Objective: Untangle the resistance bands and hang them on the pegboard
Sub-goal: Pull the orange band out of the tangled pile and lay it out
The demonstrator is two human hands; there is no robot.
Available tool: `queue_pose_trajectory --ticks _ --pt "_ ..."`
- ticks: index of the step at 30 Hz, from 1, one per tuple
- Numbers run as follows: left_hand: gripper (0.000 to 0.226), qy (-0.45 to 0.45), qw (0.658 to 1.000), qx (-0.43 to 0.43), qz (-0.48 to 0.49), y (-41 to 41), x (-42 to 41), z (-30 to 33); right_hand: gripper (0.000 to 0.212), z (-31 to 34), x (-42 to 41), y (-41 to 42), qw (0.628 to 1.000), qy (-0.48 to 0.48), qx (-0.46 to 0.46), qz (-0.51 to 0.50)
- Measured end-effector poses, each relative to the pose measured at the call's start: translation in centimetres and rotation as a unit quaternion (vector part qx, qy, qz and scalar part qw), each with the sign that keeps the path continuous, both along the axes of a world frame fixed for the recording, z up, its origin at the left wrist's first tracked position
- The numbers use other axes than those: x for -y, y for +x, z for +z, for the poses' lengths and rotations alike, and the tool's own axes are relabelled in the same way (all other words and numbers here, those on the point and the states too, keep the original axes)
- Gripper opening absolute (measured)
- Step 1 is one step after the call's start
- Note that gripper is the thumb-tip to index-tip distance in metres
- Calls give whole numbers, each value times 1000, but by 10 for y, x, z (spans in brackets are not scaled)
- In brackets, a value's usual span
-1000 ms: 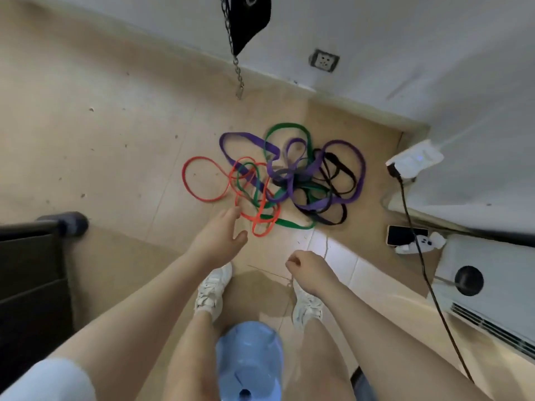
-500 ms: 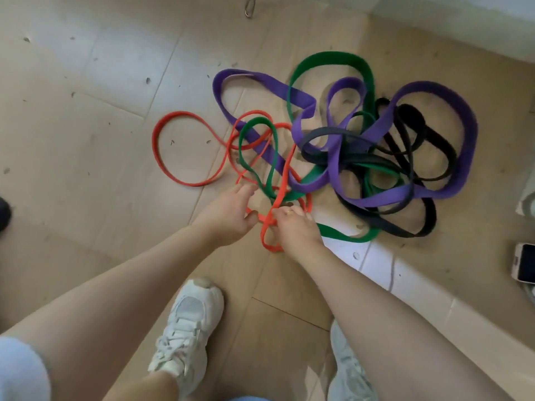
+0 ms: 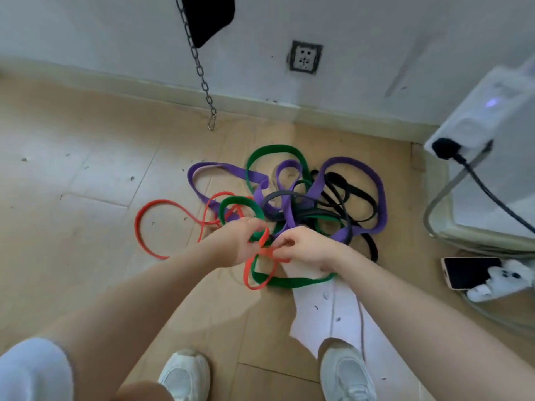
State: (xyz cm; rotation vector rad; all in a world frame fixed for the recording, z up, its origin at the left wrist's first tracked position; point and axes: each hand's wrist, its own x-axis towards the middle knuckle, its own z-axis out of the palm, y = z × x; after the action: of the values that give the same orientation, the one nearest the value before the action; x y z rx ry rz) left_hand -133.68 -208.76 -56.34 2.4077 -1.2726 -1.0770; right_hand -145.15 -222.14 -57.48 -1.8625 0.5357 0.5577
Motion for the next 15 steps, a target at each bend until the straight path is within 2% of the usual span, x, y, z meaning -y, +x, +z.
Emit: queue_pose_trajectory --ticks 2,4,6,9,11,15 --pt "47 -35 999 -32 -3 -14 -2 24 10 40 1 -6 998 26 48 -35" --pt "53 -89 991 -86 39 -26 -6 51 9 84 0 -13 989 64 108 -79" --pt "43 -180 967 -146 108 -39 -11 82 8 125 -3 -22 977 86 166 -100" --pt "22 -305 925 -151 168 -57 -20 129 22 171 -15 -38 953 125 243 -132" --pt "23 -364 900 -156 183 -72 -28 161 24 197 -25 -49 923 159 310 -163" --pt "24 -464 847 -174 191 -100 -46 217 9 251 -51 -72 848 230 422 -223"
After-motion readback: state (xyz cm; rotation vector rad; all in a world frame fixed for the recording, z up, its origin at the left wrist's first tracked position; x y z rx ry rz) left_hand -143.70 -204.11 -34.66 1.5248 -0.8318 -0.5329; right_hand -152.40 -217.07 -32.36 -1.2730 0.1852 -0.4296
